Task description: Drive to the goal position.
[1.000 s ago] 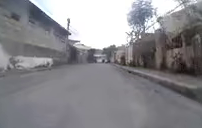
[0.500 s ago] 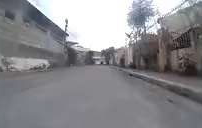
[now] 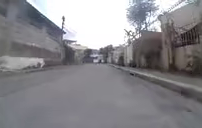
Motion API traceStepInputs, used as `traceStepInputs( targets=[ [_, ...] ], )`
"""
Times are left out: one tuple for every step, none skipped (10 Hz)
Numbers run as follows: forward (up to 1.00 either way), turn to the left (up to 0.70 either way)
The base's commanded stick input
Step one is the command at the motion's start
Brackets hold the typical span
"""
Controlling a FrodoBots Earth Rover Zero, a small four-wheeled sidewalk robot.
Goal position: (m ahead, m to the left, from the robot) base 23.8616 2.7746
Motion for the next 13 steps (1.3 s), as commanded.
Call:
traceStepInputs(
  targets=[
    [1.0, 0.0],
    [1.0, 0.0],
    [1.0, 0.0],
    [1.0, 0.0],
    [1.0, 0.0],
    [1.0, 0.0],
    [1.0, 0.0],
    [1.0, -0.01],
    [1.0, -0.4],
    [1.0, -0.4],
    [1.0, 0.0],
    [1.0, 0.0],
    [1.0, 0.0]
  ],
)
